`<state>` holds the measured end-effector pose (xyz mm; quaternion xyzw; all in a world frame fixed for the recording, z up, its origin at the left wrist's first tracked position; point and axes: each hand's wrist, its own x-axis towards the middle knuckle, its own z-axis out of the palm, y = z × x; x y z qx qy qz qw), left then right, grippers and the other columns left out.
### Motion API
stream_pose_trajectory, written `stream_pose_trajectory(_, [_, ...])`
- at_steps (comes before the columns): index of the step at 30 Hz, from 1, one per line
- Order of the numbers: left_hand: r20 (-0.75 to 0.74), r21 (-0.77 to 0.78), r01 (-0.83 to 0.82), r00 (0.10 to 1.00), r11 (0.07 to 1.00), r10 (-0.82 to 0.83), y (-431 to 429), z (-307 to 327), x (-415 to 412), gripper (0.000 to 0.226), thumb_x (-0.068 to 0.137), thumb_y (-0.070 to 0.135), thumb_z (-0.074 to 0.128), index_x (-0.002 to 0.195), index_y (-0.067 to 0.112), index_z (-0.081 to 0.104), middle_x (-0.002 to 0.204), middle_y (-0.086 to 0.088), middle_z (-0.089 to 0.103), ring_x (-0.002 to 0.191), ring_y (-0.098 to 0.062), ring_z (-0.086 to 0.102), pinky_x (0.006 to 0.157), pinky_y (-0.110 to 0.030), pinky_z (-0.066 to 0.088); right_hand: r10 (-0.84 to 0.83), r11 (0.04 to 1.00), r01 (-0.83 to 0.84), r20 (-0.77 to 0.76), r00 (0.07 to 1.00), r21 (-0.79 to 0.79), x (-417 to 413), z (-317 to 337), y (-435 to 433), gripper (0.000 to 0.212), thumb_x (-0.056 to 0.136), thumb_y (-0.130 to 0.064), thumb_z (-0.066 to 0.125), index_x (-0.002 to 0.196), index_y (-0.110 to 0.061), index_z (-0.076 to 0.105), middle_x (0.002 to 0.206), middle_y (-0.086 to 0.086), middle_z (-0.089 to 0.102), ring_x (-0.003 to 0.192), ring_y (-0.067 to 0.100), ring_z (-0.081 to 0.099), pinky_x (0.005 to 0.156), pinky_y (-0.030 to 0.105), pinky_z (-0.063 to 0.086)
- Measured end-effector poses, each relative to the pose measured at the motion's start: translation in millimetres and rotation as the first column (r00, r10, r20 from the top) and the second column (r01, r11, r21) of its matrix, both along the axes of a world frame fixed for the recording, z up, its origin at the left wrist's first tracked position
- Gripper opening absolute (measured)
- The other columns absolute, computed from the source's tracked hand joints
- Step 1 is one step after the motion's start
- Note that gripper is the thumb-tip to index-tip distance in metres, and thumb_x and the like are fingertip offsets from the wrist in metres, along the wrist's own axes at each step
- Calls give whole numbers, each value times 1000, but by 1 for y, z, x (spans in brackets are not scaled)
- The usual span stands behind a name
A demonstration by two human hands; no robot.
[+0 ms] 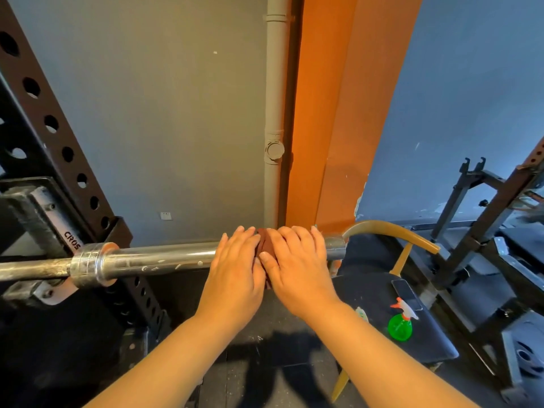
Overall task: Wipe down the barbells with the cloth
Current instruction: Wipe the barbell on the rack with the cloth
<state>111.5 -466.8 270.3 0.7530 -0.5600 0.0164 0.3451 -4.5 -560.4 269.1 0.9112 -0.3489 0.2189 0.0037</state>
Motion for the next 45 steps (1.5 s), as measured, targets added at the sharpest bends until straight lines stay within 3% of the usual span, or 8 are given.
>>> stream_pose_trajectory(8, [43,33,40,998,999,-41,0,-7,4,47,108,29,41,154,29,38,163,14,29,153,-1,12,120,-20,-9,-243,970,243,117,963,9,-33,-15,-20,64,106,-53,9,139,-20,52,139,2,55,141,28,41,124,57,15])
stream_pose_trajectory(16, [17,21,59,998,998,-60,2,-8,6,47,108,27,39,154,28,39,161,16,31,150,5,10,121,-20,-5,91,995,-88,61,994,-55,-30,-24,-18,46,109,-38,28,147,-21,47,150,-2,45,147,19,32,128,41,2])
stream_pose_trajectory(20, [-46,-10,52,998,999,-52,2,-7,9,46,108,26,39,154,33,38,158,23,30,144,12,6,116,-12,-8,-94,995,79,292,952,60,-45,-28,-24,41,100,-22,45,139,-14,57,156,2,42,154,18,20,128,43,-5])
stream_pose_trajectory(23, [-41,-20,65,997,998,-66,1,-10,10,45,107,24,41,152,29,43,156,17,38,147,5,18,125,-24,3,-107,994,92,339,935,61,-11,-30,2,43,100,-31,42,135,-12,56,157,3,41,156,24,15,127,46,-10])
stream_pose_trajectory(29, [-24,-12,107,994,994,-108,5,-11,17,46,107,21,42,152,30,43,155,18,38,146,10,16,119,-13,-2,93,995,-86,204,975,-40,-11,-23,-7,34,105,-40,43,129,-18,53,142,1,54,146,22,38,125,52,21])
stream_pose_trajectory(35, [-64,35,93,994,995,-91,6,-10,17,49,108,24,41,156,34,35,163,19,28,153,-1,11,119,-17,-3,-282,959,278,244,928,52,-25,-14,-23,56,106,-42,15,139,-19,54,138,3,57,142,26,39,127,51,4])
stream_pose_trajectory(41, [8,27,125,992,992,-126,9,-4,18,49,108,31,38,157,32,33,162,17,29,145,11,6,118,-13,-6,13,997,-6,88,996,-74,3,-27,8,51,109,-40,25,153,-17,39,153,3,46,147,26,35,126,47,9])
stream_pose_trajectory(45, [97,28,40,994,999,-43,16,-4,27,48,107,23,43,155,24,40,163,10,32,153,-4,13,123,-23,-5,-75,991,77,27,997,-112,-29,-19,-18,54,108,-44,23,149,-16,44,147,4,52,144,25,39,126,49,16])
